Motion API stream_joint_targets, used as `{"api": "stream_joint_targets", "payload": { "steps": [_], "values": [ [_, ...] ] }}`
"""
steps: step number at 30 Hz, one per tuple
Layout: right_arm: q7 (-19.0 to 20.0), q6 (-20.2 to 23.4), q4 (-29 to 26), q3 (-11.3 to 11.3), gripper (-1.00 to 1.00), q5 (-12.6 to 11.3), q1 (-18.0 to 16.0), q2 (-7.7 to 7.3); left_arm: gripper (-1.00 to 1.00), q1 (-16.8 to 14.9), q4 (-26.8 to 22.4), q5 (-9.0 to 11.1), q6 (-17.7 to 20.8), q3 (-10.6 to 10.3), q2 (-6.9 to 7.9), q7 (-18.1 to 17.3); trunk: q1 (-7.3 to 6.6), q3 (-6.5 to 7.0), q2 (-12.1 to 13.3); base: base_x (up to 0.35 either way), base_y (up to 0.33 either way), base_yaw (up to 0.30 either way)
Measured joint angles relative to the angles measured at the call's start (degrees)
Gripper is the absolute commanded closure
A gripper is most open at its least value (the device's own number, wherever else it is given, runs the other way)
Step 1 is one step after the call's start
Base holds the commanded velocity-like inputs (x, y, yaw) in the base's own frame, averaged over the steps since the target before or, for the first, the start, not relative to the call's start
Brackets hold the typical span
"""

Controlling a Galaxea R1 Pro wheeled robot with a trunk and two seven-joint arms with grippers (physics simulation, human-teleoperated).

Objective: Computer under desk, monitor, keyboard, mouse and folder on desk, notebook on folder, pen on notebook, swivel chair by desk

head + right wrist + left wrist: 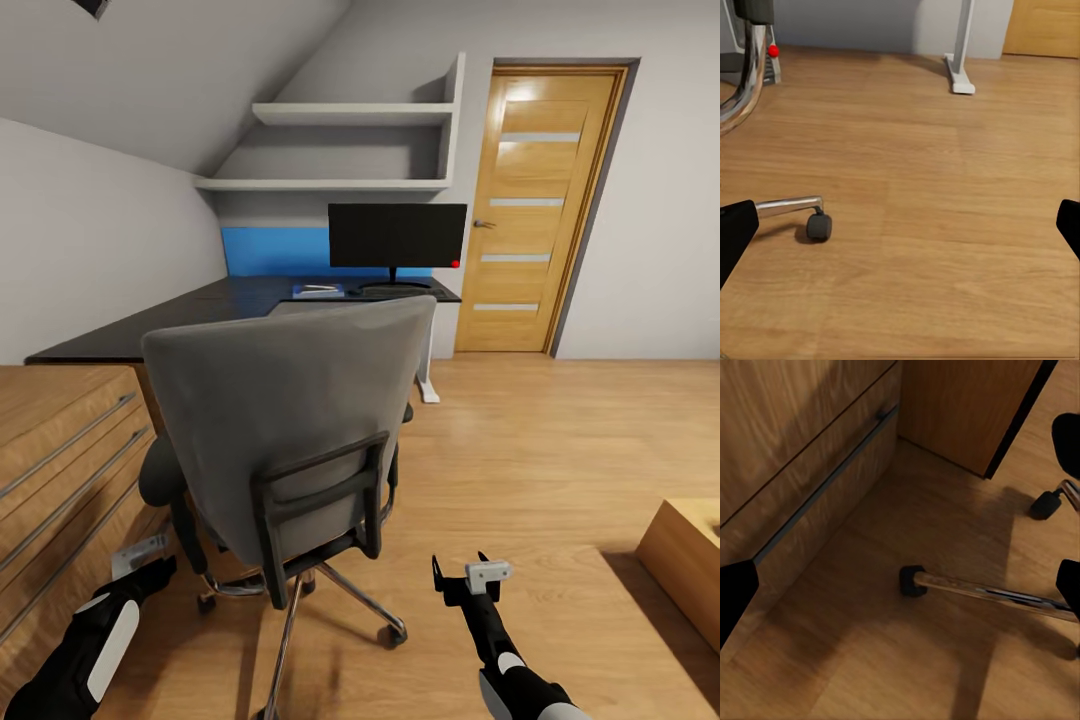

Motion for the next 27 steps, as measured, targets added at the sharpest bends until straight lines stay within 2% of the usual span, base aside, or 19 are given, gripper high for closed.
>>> {"api": "stream_joint_targets", "payload": {
  "steps": [12,17,22,24,27],
  "values": [
    [-0.01,0.0,0.11,0.04,-1.0,-0.06,0.0,0.08,-1.0,0.02,0.0,-0.01,0.0,-0.05,-0.09,-0.01,0.0,0.27,0.0,0.0,0.0,0.0],
    [-0.7,0.12,-0.03,-0.07,-1.0,-0.07,0.0,1.01,-1.0,0.01,0.0,0.0,0.03,-0.06,-0.09,-0.01,0.0,0.28,0.0,0.0,0.0,0.0],
    [-4.4,0.08,-0.14,-0.34,-1.0,-0.11,0.01,1.64,-1.0,0.0,0.01,0.0,0.04,-0.11,-0.12,-0.04,0.0,0.28,0.0,0.0,0.0,-0.045],
    [-6.1,0.07,-0.11,-0.24,-1.0,-0.09,0.01,1.75,-1.0,-0.02,-0.02,-0.56,0.1,-0.01,-0.12,-0.04,0.0,0.28,0.0,0.0,0.0,-0.153],
    [-7.57,0.05,-0.05,-0.22,-1.0,-0.09,0.01,1.98,-1.0,0.0,0.02,-0.11,0.03,-0.14,-0.17,-0.08,0.0,0.29,0.0,0.0,0.0,-0.233]
  ]
}}
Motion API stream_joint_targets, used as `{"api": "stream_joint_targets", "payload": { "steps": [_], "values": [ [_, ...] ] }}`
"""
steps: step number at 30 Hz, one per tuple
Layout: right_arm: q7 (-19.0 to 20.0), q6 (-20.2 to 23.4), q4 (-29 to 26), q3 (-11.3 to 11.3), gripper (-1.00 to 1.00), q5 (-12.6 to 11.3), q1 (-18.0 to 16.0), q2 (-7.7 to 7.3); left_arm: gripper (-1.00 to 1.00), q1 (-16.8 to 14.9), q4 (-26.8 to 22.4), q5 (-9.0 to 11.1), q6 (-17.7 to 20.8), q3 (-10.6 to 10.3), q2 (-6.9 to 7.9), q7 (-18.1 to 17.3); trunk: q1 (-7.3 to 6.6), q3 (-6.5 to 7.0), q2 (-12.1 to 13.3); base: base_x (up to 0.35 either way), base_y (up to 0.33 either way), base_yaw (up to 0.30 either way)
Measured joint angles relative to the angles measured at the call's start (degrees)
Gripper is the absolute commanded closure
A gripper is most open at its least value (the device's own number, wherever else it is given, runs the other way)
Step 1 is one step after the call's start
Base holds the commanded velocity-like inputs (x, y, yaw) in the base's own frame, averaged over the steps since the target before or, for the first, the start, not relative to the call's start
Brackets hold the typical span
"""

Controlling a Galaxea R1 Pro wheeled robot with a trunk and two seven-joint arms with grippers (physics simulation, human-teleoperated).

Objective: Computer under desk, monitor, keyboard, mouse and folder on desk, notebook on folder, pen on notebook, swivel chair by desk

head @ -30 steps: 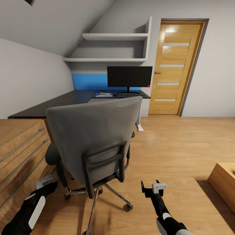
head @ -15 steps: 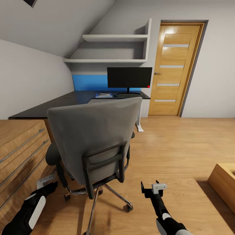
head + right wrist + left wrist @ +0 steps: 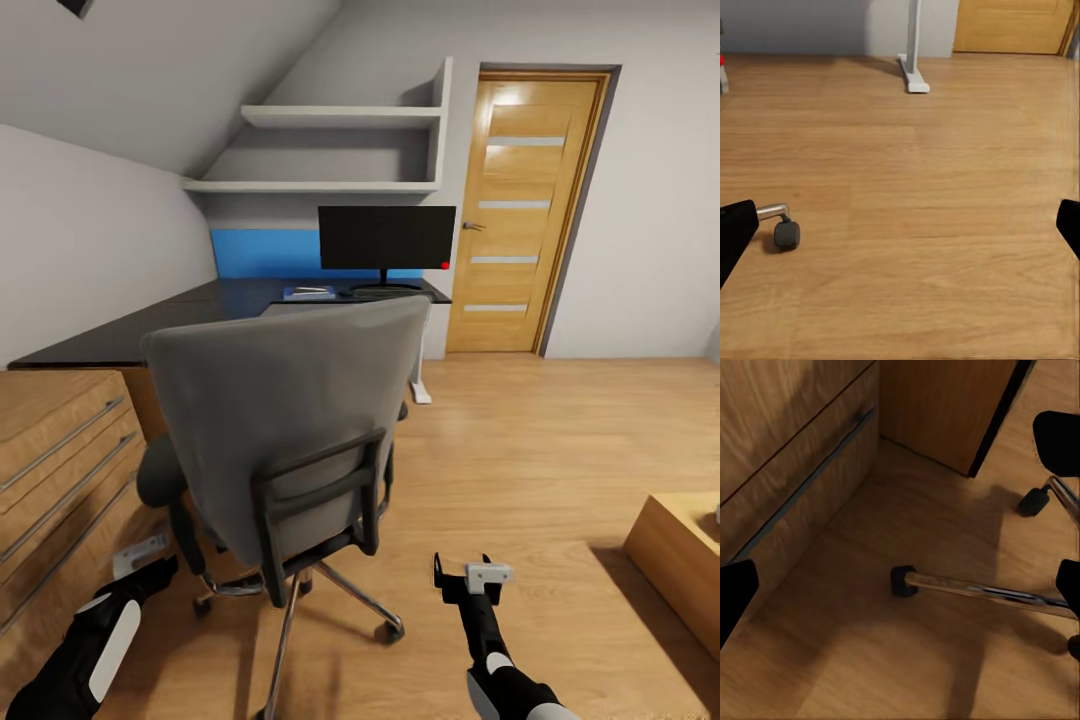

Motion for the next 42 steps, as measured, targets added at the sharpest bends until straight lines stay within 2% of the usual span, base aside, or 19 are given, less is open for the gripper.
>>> {"api": "stream_joint_targets", "payload": {
  "steps": [17,30,33,42],
  "values": [
    [-0.4,-0.01,0.91,0.0,-1.0,0.08,0.0,0.16,-1.0,0.01,-0.09,0.04,0.07,-0.03,-0.37,-0.07,-0.01,0.63,0.0,0.013,0.009,-0.234],
    [-0.31,-0.01,0.99,0.0,-1.0,0.15,-0.01,0.14,-1.0,0.01,-0.28,0.03,0.06,-0.04,-0.42,-0.01,0.0,0.73,0.0,0.139,0.069,-0.022],
    [-0.31,-0.01,0.99,0.0,-1.0,0.17,-0.01,0.11,-1.0,0.0,-0.29,-0.38,0.09,0.04,-0.41,-0.02,0.0,0.73,0.0,0.009,-0.11,0.0],
    [-0.31,-0.01,1.01,0.0,-1.0,0.17,-0.01,0.08,-1.0,0.01,-0.28,0.03,0.05,-0.12,-0.51,-0.07,0.0,0.73,0.0,0.001,-0.153,0.0]
  ]
}}
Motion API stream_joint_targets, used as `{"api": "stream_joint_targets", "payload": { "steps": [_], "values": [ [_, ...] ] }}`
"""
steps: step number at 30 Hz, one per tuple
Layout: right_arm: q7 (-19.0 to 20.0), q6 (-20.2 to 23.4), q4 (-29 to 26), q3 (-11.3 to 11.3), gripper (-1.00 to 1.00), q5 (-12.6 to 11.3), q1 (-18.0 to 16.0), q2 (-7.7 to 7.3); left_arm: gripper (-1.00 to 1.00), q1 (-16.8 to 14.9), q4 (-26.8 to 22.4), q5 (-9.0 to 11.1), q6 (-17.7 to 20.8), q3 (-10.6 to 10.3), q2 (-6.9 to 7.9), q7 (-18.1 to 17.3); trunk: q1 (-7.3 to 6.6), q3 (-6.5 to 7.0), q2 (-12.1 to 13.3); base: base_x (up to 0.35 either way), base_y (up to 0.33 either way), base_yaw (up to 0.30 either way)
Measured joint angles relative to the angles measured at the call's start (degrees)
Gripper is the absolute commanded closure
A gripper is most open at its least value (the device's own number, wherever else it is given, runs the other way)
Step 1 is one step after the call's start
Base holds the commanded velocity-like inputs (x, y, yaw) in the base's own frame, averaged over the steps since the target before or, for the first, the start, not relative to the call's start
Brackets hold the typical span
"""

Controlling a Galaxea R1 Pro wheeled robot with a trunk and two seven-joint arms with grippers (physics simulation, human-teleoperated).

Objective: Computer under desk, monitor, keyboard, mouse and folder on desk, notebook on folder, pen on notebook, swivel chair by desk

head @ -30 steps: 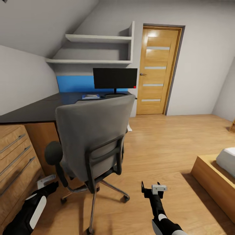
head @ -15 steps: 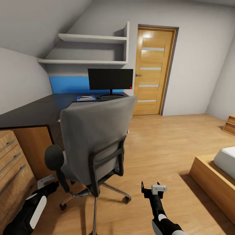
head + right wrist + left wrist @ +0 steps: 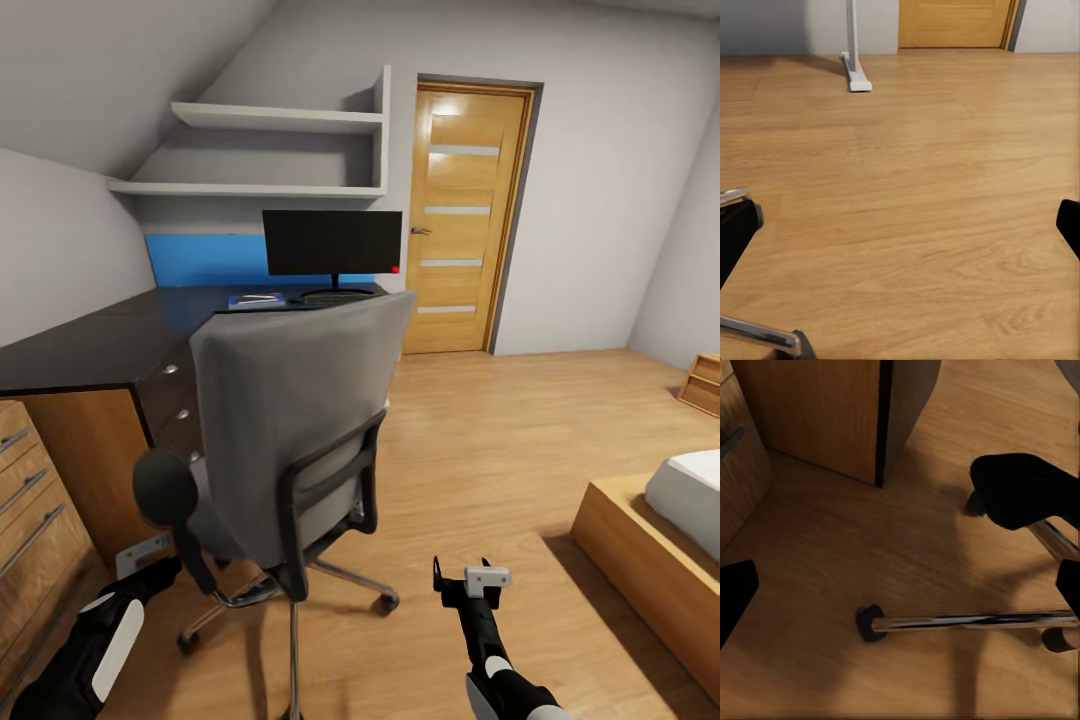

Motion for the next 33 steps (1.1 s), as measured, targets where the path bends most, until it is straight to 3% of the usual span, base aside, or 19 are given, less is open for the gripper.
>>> {"api": "stream_joint_targets", "payload": {
  "steps": [23,33],
  "values": [
    [0.01,0.0,0.66,0.06,-1.0,0.19,0.0,0.0,-1.0,-0.02,-0.26,-0.17,0.01,-0.08,-0.72,-0.24,0.0,0.0,0.0,0.001,-0.054,0.0],
    [0.09,0.0,0.66,0.08,-1.0,0.26,0.0,-0.07,-1.0,-0.01,-0.33,-0.37,-0.03,-0.13,-0.71,-0.3,-0.03,0.0,0.0,0.241,-0.064,0.0]
  ]
}}
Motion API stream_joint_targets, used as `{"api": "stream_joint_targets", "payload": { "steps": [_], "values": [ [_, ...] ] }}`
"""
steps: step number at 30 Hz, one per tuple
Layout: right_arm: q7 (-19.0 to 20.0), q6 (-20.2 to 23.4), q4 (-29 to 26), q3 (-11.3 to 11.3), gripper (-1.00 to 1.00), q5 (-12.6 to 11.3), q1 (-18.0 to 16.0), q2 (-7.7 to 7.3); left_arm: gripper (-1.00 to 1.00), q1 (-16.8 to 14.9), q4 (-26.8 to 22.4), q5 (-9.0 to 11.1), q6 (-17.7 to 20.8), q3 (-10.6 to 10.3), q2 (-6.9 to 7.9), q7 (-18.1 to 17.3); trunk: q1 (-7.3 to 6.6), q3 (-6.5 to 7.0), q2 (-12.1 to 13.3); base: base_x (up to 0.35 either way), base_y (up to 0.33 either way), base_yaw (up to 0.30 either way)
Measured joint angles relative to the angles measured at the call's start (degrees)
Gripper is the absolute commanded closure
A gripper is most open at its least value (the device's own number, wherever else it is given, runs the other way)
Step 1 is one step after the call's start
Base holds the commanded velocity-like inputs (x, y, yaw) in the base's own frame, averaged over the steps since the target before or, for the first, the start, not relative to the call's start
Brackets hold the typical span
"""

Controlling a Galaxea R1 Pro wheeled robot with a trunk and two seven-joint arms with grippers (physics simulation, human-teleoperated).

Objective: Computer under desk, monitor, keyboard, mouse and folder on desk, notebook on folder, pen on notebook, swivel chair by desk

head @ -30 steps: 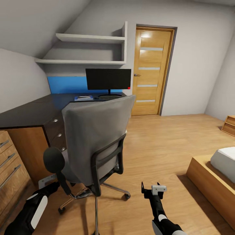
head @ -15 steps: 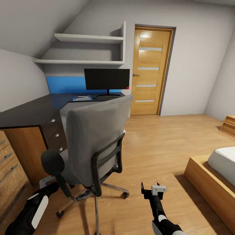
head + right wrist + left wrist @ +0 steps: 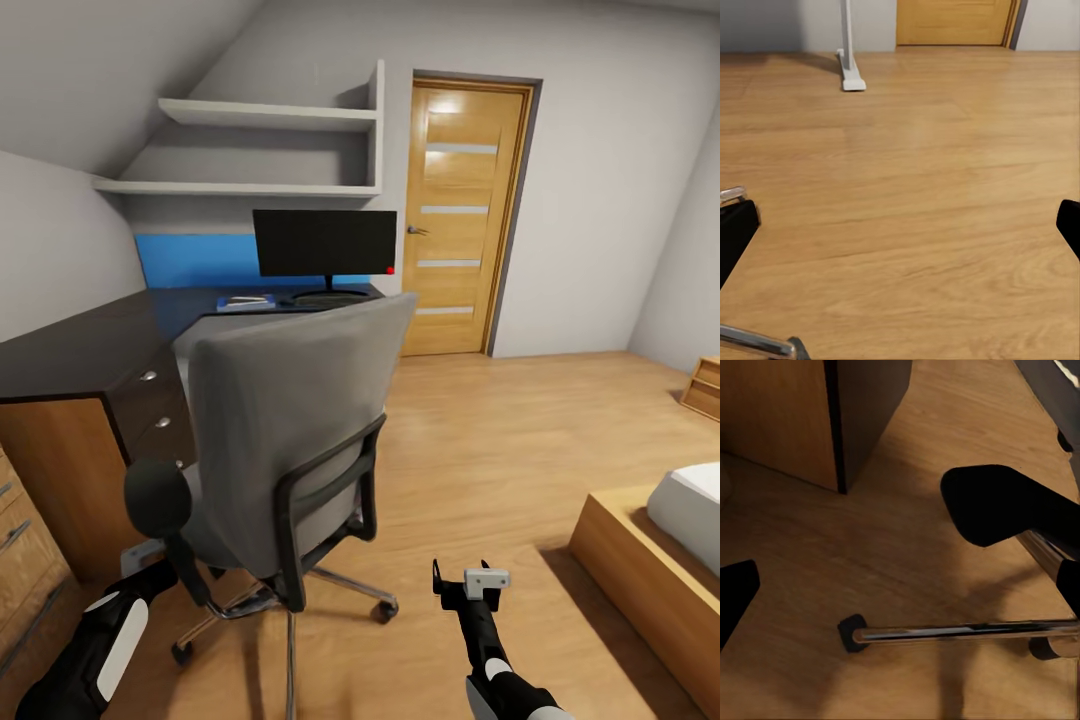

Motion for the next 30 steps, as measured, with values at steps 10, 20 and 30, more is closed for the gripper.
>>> {"api": "stream_joint_targets", "payload": {
  "steps": [10,20,30],
  "values": [
    [0.01,0.0,0.0,0.0,-1.0,0.03,0.0,-0.02,-1.0,0.0,-0.07,-0.07,0.02,-0.02,-1.48,0.14,0.0,0.0,0.0,0.289,-0.129,0.0],
    [0.02,0.01,0.0,0.0,-1.0,0.09,0.0,-0.02,-1.0,0.0,-0.04,0.2,0.05,-0.13,-1.51,-0.08,0.06,0.0,0.0,-0.075,0.033,0.0],
    [0.08,0.0,0.0,0.0,-1.0,0.08,0.0,-0.02,-1.0,-0.01,-0.03,0.2,0.04,-0.06,-1.51,-0.08,0.05,0.0,0.0,-0.234,0.123,0.0]
  ]
}}
